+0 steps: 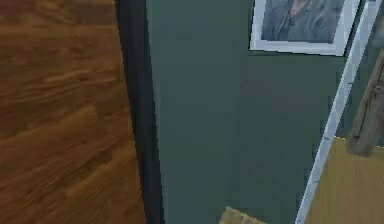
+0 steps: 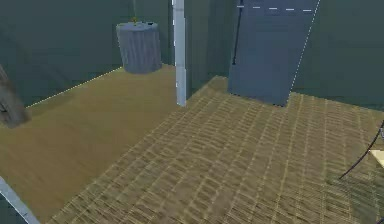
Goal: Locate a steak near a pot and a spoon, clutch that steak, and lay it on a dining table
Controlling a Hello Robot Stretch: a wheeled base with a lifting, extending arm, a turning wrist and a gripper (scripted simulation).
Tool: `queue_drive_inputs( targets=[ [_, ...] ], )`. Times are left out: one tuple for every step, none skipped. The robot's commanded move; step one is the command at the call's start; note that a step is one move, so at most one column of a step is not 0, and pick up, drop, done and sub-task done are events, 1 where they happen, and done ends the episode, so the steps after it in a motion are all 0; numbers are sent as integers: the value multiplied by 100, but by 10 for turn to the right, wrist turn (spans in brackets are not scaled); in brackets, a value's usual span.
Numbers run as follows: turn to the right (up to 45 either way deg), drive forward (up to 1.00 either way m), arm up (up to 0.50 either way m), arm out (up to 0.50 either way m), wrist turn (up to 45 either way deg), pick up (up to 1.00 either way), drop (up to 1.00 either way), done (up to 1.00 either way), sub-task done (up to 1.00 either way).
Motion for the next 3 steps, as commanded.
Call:
queue_drive_inputs(
  targets=[
    [450,0,0,0,0,0,0,0,0],
    [450,0,0,0,0,0,0,0,0],
    [300,0,0,0,0,0,0,0,0]
  ],
)
